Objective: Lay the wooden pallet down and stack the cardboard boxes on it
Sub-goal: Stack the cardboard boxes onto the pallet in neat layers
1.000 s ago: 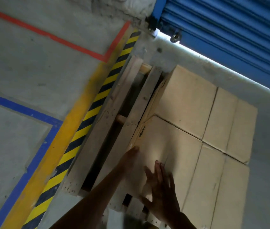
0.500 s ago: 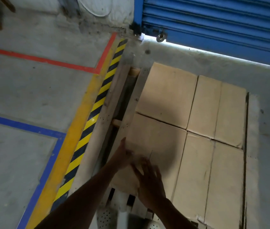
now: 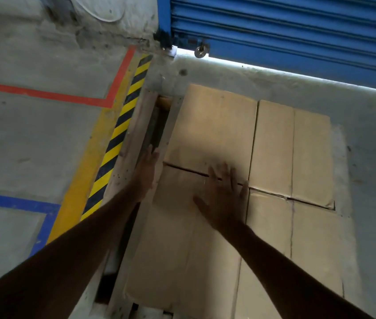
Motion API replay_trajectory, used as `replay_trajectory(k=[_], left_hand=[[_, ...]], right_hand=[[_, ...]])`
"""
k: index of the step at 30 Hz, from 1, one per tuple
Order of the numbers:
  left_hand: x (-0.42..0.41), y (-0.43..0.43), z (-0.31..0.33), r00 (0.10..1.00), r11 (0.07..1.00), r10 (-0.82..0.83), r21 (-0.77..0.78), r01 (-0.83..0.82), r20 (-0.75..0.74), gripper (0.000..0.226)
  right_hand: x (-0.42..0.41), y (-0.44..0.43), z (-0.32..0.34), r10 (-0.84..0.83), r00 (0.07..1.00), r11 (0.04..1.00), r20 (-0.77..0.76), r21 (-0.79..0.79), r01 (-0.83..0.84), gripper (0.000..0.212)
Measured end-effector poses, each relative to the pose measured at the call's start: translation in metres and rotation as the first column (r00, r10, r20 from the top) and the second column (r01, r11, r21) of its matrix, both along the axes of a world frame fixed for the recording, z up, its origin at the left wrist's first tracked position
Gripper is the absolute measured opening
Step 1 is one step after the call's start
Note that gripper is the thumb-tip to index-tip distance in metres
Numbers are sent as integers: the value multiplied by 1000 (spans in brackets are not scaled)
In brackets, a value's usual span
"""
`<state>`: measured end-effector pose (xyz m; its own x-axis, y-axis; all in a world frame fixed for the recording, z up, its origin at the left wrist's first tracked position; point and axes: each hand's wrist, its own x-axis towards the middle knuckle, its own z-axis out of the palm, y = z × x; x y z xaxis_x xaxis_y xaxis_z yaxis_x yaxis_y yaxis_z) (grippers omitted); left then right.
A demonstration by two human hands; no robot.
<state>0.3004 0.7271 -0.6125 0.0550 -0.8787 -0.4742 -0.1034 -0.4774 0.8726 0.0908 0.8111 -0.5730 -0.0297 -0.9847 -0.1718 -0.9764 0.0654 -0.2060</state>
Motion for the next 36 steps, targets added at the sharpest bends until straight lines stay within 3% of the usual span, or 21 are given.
replay_trajectory(k=[4, 8, 15, 20, 23, 25, 27, 28, 34, 36], left_hand=[[-12, -35, -3, 999, 997, -46, -59, 44, -17, 56], [-26, -39, -4, 987, 990, -133, -48, 129, -92, 49], [-25, -31, -13, 974, 966, -225, -128, 226, 23, 49], [-16, -33, -31, 964, 959, -259, -108, 264, 57, 77], [-24, -32, -18, 942, 950, -282, -85, 300, 182, 81], [-34, -30, -9, 845, 929, -287, -84, 361, 450, 74], [-47, -25, 4, 630, 889, -217, -116, 443, 746, 73], [-58, -21, 14, 570, 856, -183, -155, 493, 801, 70], [-150, 16, 31, 410, 497, -274, -237, 835, 870, 67], [-176, 17, 24, 370, 444, -294, -217, 869, 881, 69]], right_hand=[[-17, -43, -12, -28, 996, 997, -83, -75, 22, 81], [-26, -61, -20, -39, 991, 998, -128, -45, 33, 74], [-30, -53, -27, -21, 993, 1000, -118, -14, 20, 74], [-27, -51, -26, -15, 992, 1000, -127, 10, 16, 80], [-32, -54, -18, 27, 996, 996, -87, 87, -20, 79], [-41, -50, -7, 44, 999, 994, -8, 99, -43, 80], [-57, -39, 8, -23, 998, 997, 61, 69, 19, 80], [-70, -33, 14, -75, 994, 995, 77, 66, 70, 79], [-178, -5, 22, -371, 925, 926, 78, 106, 362, 89], [-212, -11, 18, -476, 878, 877, 57, 111, 468, 94]])
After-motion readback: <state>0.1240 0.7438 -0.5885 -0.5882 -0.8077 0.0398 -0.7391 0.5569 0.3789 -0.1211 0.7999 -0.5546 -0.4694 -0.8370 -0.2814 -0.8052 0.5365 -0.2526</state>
